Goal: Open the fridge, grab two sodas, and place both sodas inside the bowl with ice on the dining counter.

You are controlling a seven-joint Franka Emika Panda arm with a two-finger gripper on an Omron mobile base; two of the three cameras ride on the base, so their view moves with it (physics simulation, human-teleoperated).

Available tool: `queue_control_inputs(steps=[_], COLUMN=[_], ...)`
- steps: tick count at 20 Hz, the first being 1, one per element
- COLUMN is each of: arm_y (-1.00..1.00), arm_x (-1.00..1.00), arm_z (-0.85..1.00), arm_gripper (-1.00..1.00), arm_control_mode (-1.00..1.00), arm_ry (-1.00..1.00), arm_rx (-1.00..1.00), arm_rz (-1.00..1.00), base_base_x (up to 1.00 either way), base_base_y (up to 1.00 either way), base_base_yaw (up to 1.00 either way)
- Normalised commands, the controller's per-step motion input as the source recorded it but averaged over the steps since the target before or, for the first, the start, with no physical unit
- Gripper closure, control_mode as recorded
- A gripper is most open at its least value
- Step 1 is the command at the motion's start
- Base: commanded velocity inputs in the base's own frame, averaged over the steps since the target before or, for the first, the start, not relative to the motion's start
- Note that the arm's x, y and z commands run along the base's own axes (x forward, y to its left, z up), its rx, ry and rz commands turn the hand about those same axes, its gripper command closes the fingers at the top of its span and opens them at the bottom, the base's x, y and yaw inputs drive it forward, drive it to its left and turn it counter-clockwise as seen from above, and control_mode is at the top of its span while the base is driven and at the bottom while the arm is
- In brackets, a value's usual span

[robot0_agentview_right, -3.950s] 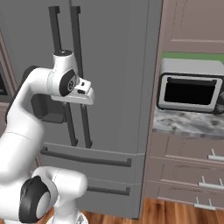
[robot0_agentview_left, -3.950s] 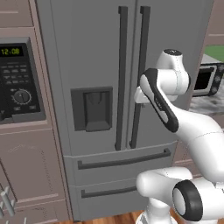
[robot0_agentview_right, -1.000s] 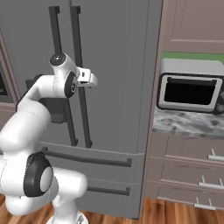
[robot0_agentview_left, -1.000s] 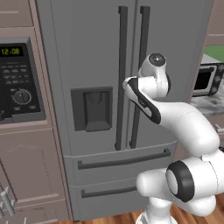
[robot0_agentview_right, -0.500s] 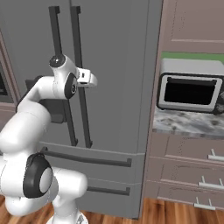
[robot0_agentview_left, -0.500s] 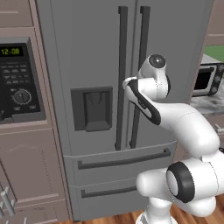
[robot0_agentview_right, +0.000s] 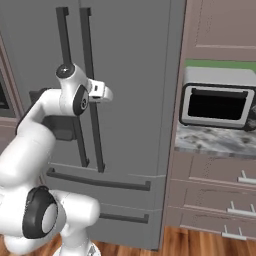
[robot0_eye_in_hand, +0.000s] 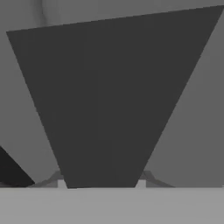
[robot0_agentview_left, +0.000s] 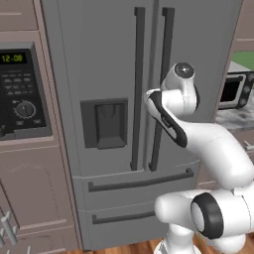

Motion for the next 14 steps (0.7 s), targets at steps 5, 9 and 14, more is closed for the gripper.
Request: queue_control_inputs(steps=[5,9,14], arm_y=[-0.73,-0.82,-0.85], arm_x=[-0.62,-0.59,-0.55], arm_z=[0.0,0.0,0.0], arm_gripper=[1.0,1.0,1.0], arm_control_mode=[-1.0,-1.0,-1.0], arm_ry=[0.0,0.03,0.05], arm_rx=[0.0,0.0,0.0], arm_rz=[0.0,-0.01,-0.02], base_base_x=[0.0,0.0,0.0], base_base_y=[0.0,0.0,0.0], base_base_yaw=[0.0,0.0,0.0])
